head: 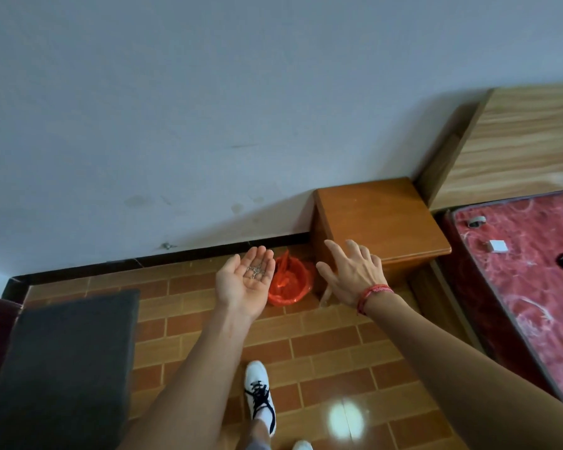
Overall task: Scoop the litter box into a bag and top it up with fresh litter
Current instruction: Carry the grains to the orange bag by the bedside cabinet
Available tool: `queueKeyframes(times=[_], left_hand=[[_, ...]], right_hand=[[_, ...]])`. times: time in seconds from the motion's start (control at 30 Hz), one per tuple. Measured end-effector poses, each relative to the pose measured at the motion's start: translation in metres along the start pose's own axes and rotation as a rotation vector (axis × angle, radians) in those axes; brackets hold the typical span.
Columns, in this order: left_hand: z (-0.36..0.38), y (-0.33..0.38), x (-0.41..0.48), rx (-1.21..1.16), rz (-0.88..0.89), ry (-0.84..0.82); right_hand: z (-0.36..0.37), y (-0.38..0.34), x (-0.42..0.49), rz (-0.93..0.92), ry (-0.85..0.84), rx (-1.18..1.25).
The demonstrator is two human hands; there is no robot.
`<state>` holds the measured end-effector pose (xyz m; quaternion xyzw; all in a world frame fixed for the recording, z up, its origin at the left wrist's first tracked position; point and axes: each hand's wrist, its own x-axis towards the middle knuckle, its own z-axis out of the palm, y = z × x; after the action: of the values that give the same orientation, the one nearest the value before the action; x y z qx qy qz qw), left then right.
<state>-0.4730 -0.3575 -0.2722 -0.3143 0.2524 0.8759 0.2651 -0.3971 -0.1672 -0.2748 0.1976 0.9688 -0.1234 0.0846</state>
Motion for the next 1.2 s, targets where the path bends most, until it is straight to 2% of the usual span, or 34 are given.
queueKeyframes(times=[0.43, 0.7, 0.9, 1.2], left_hand=[[0.011, 0.026, 0.174, 0.041, -0.127, 0.164], [0.002, 0.009, 0.234, 0.071, -0.089, 0.229], [-0.040, -0.017, 0.308, 0.125, -0.106, 0.309], [-0.132, -0.059, 0.451, 0.223, -0.155, 0.399]], right_hand=[[0.061, -0.001, 0.157, 0.038, -0.186, -0.040], [0.096, 0.020, 0.217, -0.013, -0.205, -0.020], [0.165, 0.042, 0.254, -0.061, -0.261, -0.010], [0.311, 0.071, 0.311, -0.020, -0.328, -0.020]])
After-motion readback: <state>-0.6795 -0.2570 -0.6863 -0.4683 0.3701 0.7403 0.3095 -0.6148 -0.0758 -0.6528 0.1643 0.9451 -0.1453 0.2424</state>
